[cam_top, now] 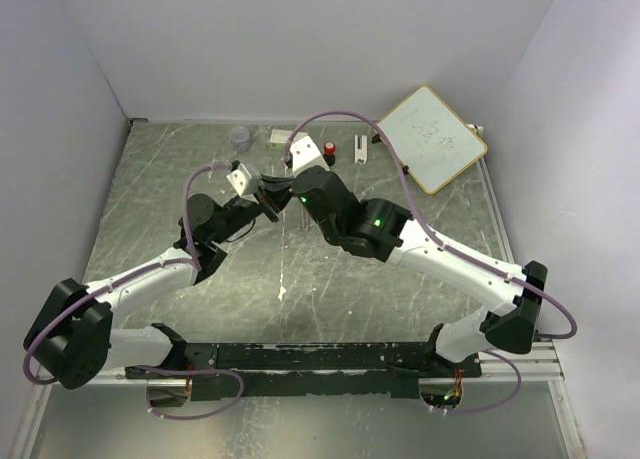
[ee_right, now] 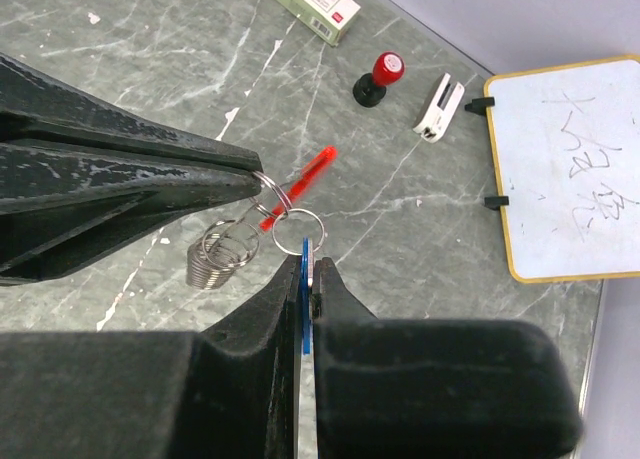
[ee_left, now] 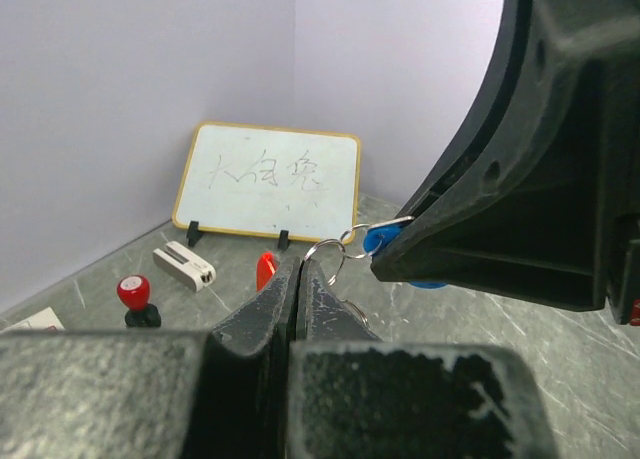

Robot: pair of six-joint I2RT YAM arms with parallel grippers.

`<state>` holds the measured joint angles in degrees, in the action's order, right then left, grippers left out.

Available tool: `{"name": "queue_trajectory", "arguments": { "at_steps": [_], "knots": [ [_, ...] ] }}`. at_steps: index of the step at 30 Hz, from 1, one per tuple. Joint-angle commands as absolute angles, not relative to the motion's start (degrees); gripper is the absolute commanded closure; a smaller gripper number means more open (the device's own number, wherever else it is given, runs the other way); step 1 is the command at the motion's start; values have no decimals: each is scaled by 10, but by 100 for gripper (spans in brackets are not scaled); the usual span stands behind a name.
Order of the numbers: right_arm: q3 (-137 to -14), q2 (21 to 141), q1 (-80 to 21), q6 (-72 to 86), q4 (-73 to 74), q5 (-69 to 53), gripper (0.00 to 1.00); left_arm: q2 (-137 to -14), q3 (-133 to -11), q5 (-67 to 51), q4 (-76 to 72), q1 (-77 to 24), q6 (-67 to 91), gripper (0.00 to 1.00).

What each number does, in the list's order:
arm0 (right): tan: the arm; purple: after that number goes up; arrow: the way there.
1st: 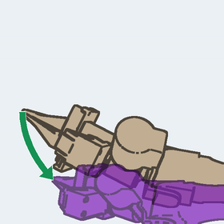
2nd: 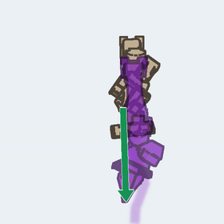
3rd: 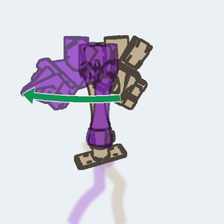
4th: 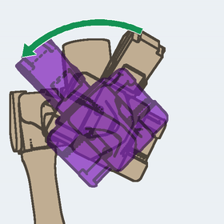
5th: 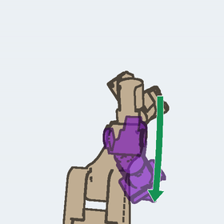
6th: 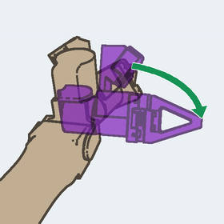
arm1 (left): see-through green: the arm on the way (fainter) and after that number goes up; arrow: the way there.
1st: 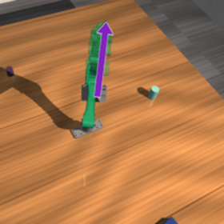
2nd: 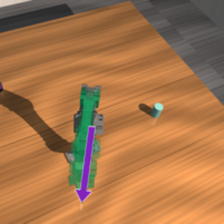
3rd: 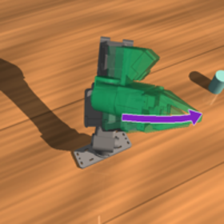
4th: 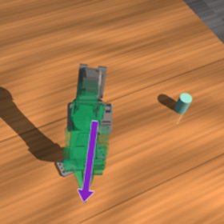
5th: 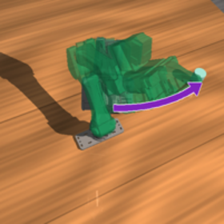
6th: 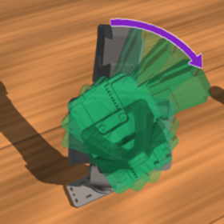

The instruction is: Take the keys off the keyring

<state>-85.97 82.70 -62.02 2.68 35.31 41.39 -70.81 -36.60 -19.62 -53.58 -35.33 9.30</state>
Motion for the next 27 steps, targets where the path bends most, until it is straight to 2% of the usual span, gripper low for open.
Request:
{"name": "queue_trajectory", "arguments": {
  "at_steps": [1, 27],
  "knots": [
    [-862, 809, -622, 22, 349, 427, 100, -716, -390, -159, -525, -354, 93, 93],
    [-900, 820, -623, 13, 362, 416, 100, -735, -397, -129, -496, -354, 82, 93]
  ]
}}
